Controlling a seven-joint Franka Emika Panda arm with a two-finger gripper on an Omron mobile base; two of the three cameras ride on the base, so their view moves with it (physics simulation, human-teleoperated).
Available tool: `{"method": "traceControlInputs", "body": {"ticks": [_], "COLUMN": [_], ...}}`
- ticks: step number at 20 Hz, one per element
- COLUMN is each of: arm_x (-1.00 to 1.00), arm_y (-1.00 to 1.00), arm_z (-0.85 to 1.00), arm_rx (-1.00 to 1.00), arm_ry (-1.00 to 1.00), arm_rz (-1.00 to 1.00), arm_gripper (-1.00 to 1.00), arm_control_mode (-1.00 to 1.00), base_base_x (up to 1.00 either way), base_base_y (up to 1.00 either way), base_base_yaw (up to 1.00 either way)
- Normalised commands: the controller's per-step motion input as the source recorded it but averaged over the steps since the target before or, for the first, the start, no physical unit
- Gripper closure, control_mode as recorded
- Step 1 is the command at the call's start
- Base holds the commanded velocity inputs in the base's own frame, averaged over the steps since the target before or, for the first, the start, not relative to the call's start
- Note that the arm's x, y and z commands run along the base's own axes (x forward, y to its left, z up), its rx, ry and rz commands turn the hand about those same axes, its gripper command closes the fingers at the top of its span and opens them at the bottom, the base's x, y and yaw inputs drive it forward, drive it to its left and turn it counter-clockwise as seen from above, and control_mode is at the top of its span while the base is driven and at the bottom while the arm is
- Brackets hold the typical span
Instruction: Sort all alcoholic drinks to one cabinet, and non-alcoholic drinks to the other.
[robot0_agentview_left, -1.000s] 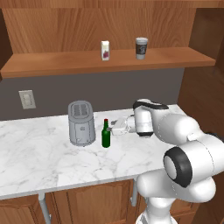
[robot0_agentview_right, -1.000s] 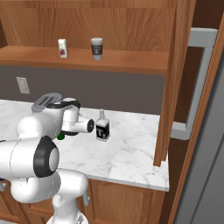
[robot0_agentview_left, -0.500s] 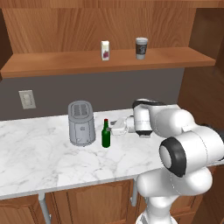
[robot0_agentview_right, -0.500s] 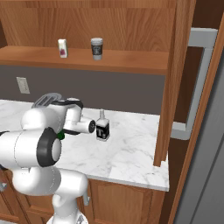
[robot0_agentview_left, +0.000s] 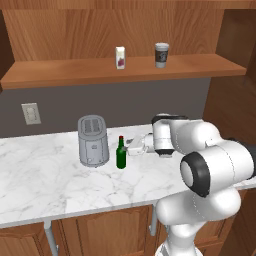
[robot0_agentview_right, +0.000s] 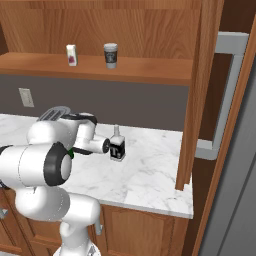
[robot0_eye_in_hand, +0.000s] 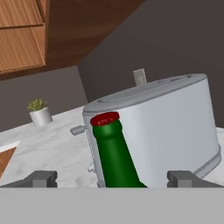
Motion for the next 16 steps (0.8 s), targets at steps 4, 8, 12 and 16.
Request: {"method": "traceControlInputs", "body": {"ticks": [4,8,12,16], "arm_x": [0.00,0.00,0.01,0.13], "arm_y": [0.09,0.17,0.13,0.01], "arm_z": [0.00,0.00,0.00,0.00], "arm_rx": [0.01,0.03,0.03,0.02], "arm_ry": [0.00,0.00,0.00,0.00], "arm_rz": [0.00,0.00,0.00,0.00], "arm_gripper": [-1.00,-1.00,-1.00,-1.00], "arm_control_mode": [-1.00,-1.00,-1.00,-1.00], "base_base_x": [0.00,0.00,0.00,0.00], "base_base_y": [0.00,0.00,0.00,0.00], "base_base_yaw": [0.00,0.00,0.00,0.00]}}
